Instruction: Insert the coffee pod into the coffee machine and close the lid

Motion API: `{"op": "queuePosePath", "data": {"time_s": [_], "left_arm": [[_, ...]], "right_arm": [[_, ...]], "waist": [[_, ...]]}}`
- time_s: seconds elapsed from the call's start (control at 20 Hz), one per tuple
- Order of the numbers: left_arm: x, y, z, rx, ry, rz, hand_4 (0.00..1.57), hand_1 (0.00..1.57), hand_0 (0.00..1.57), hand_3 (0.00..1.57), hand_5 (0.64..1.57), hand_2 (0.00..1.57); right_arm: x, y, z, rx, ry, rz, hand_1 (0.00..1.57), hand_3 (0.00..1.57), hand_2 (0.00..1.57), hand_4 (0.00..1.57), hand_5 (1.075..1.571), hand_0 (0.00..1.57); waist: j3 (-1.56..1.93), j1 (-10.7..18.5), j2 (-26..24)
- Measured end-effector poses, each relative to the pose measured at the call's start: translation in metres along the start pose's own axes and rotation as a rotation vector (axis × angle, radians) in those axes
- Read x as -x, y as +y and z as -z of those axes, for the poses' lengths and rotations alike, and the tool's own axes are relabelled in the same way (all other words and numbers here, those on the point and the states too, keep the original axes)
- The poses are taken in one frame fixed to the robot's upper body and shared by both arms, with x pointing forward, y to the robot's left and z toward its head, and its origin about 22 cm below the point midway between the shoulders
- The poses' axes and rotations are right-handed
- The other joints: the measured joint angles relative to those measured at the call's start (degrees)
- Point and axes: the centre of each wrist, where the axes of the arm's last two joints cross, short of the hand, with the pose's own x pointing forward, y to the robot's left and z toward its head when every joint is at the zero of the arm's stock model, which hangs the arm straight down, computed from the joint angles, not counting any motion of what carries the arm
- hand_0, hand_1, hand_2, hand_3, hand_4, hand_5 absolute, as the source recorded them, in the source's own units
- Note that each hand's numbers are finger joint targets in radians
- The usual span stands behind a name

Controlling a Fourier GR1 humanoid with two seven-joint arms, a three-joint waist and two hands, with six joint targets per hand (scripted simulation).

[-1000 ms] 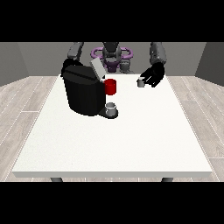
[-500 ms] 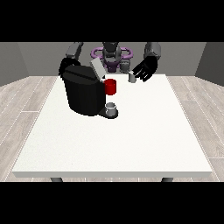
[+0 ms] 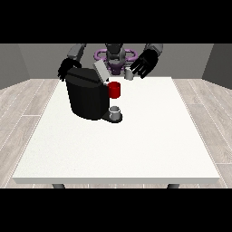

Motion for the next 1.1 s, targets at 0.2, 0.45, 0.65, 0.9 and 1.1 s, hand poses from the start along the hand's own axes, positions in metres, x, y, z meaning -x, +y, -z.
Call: {"op": "queuePosePath", "data": {"time_s": [0.2, 0.45, 0.65, 0.9, 1.1], "left_arm": [[-0.014, 0.008, 0.007, -0.023, -0.016, 0.005, 0.52, 1.28, 1.28, 1.27, 1.571, 1.33], [-0.021, 0.028, 0.01, -0.056, -0.022, 0.028, 0.49, 1.26, 1.26, 1.24, 1.571, 1.3], [-0.026, 0.025, 0.012, -0.069, -0.028, 0.033, 0.49, 1.31, 1.31, 1.23, 1.571, 1.33], [-0.029, 0.021, 0.015, -0.039, -0.022, 0.035, 0.51, 1.32, 1.32, 1.23, 1.571, 1.33], [-0.035, 0.021, 0.017, -0.03, -0.03, 0.036, 0.51, 1.25, 1.25, 1.21, 1.571, 1.29]], "right_arm": [[-0.01, 0.003, 0.005, -0.01, -0.027, -0.003, 0.0, 0.0, 0.0, 0.55, 1.571, 0.0], [-0.023, 0.006, 0.009, -0.014, -0.06, -0.009, 0.0, 0.0, 0.0, 0.53, 1.571, 0.0], [-0.024, 0.006, 0.009, -0.006, -0.071, -0.008, 0.0, 0.0, 0.0, 0.48, 1.571, 0.0], [-0.022, 0.002, 0.007, 0.007, -0.058, -0.002, 0.0, 0.0, 0.0, 0.52, 1.571, 0.0], [-0.024, 0.004, 0.008, 0.012, -0.066, -0.001, 0.0, 0.0, 0.0, 0.52, 1.571, 0.0]], "waist": [[-0.01, -1.52, 1.67], [-0.01, -3.02, 3.54], [0.0, -3.55, 4.61], [-0.01, -3.21, 4.53], [0.0, -3.08, 4.87]]}}
